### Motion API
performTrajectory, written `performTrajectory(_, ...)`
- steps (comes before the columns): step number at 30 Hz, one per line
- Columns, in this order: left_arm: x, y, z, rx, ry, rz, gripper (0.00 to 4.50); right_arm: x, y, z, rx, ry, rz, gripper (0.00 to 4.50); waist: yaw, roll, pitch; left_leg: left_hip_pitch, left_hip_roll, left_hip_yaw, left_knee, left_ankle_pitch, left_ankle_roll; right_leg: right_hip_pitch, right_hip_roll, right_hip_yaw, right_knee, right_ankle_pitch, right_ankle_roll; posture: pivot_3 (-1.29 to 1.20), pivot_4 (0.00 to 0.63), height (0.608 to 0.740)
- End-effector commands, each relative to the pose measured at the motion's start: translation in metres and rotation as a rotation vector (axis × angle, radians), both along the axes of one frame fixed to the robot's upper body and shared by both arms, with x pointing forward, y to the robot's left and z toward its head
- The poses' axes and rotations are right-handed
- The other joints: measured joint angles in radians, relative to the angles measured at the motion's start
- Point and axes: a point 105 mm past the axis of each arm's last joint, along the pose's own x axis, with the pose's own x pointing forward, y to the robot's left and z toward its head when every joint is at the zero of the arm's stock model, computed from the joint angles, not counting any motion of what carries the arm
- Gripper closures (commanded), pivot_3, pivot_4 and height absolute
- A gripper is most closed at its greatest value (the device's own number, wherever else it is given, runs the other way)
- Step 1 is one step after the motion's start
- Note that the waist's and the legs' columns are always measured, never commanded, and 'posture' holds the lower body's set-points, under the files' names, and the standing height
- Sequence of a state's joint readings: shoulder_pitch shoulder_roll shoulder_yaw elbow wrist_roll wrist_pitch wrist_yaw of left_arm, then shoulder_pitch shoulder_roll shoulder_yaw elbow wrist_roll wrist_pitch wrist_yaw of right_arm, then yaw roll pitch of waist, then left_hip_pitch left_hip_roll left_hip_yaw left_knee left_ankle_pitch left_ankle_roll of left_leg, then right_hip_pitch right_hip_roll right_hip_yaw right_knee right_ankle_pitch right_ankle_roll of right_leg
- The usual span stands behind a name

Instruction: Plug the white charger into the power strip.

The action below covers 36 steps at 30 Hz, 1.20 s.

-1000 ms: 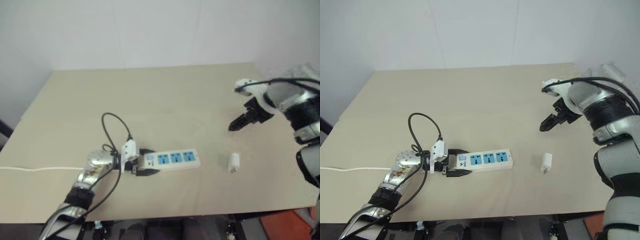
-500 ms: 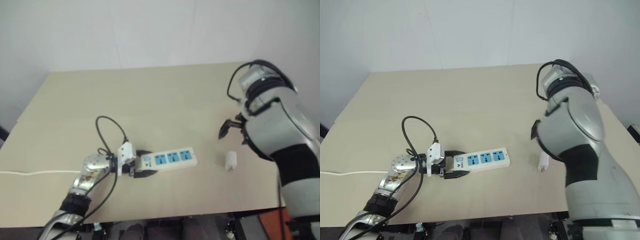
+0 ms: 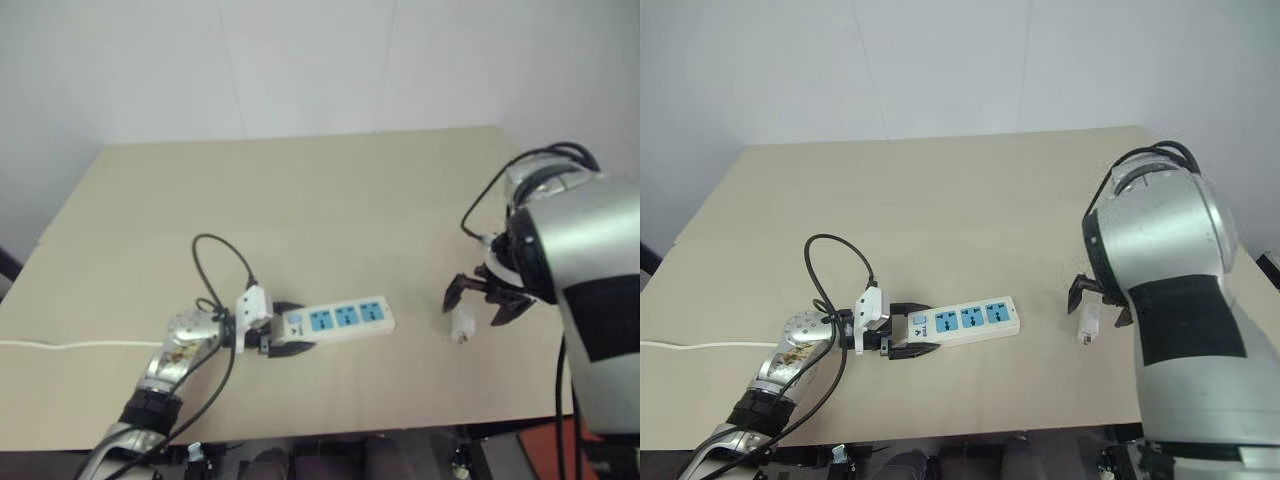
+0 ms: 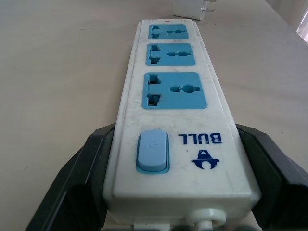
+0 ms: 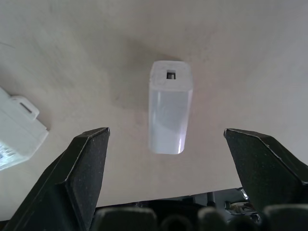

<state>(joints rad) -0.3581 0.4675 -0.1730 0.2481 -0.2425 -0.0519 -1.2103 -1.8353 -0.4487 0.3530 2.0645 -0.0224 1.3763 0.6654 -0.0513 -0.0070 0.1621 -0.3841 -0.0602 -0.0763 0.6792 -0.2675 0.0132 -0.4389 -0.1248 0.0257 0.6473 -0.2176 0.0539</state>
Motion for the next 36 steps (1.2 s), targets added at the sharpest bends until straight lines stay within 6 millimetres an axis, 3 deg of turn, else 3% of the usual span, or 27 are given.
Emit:
performTrajectory(1,-0.005,0.004,-0.014,0.047,0.058,0.000,1.21,0.001,0.001,-0.002,0.015,-0.019,-0.002,0.02,0.000,0.000,0.000,0.000,0.000,0.000,0.000,0.000,0.000,0.000,0.000,0.000,0.000,0.000,0.000,0.00,0.150,0.740)
performTrajectory(14,-0.007,0.006,-0.013,0.055,0.063,0.000,1.21,0.010,0.003,-0.026,0.024,-0.060,0.018,0.02,-0.015,0.000,0.000,0.000,0.000,0.000,0.000,0.000,0.001,0.001,0.000,0.000,0.000,0.000,0.000,0.00,0.150,0.740)
performTrajectory(18,-0.007,0.007,-0.013,0.057,0.060,0.002,1.21,0.010,0.007,-0.031,0.024,-0.053,0.032,0.96,-0.017,0.000,0.000,0.000,0.001,0.000,0.000,0.000,0.001,0.002,0.001,0.000,0.000,0.000,0.000,0.00,0.150,0.740)
performTrajectory(25,-0.007,0.009,-0.013,0.060,0.061,0.007,1.21,0.015,0.010,-0.031,0.015,-0.076,0.059,3.39,-0.017,0.000,0.000,0.001,0.001,0.000,0.000,0.000,0.001,0.002,0.001,0.000,0.000,0.000,0.000,0.00,0.150,0.740)
performTrajectory(30,-0.007,0.011,-0.013,0.065,0.062,0.010,1.21,0.021,0.005,-0.028,-0.020,-0.118,0.092,3.40,-0.019,-0.001,-0.001,0.002,0.001,0.000,0.000,0.000,0.001,0.003,0.001,0.000,0.000,0.000,0.000,0.00,0.150,0.740)
performTrajectory(36,-0.007,0.012,-0.012,0.073,0.062,0.005,1.21,0.047,-0.009,0.004,-0.134,-0.294,0.274,3.40,-0.020,-0.001,-0.001,0.004,0.001,0.000,0.000,0.000,0.001,0.005,0.001,0.000,0.000,0.000,0.000,0.00,0.150,0.740)
